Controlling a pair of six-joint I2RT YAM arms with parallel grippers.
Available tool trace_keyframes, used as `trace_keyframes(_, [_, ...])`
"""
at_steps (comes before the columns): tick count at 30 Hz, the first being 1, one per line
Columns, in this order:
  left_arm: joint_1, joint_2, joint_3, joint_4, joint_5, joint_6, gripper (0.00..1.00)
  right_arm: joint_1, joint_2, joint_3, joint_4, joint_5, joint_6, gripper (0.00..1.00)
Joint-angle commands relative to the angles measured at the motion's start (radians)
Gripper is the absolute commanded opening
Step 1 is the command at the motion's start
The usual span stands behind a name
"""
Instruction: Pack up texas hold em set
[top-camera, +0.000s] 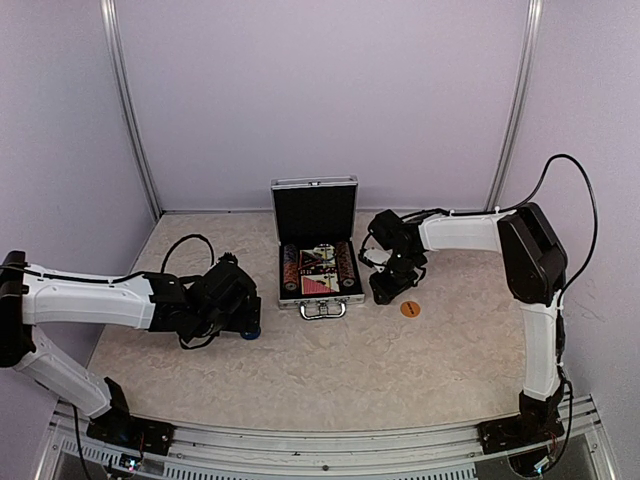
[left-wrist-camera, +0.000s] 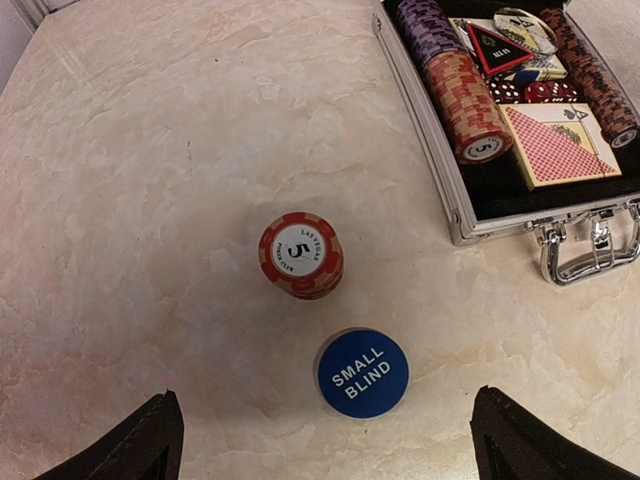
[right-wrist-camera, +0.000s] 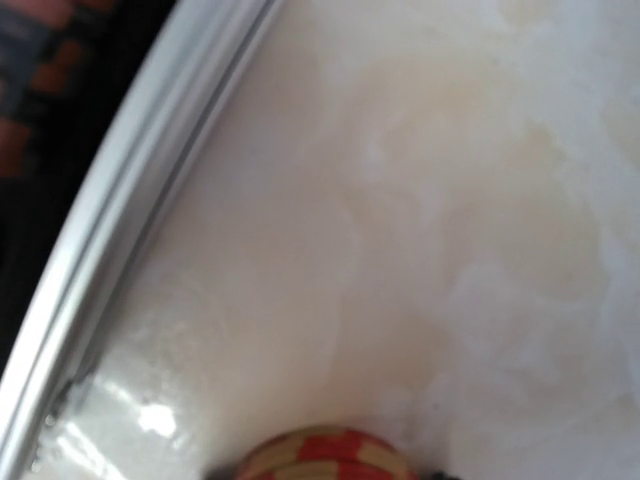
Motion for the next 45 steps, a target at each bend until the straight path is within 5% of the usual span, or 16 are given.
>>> trace_keyframes(1, [-0.007, 0.004, 0.014, 0.018, -0.001, -0.005, 0.99, 0.013, 0.031, -0.025, -0.004, -0.002, -0.009, 0.05])
trace_keyframes(29, [-0.019, 0.016, 0.005, 0.116, 0.104, -0.014, 0.99, 0.085, -0.163, 0.014, -0.008, 0.024, -0.021, 0.00])
trace_keyframes(45, [0.018, 0.051, -0.023, 0.391, 0.480, -0.042, 0.99, 0.211, -0.247, -0.057, 0.017, 0.006, -0.085, 0.00])
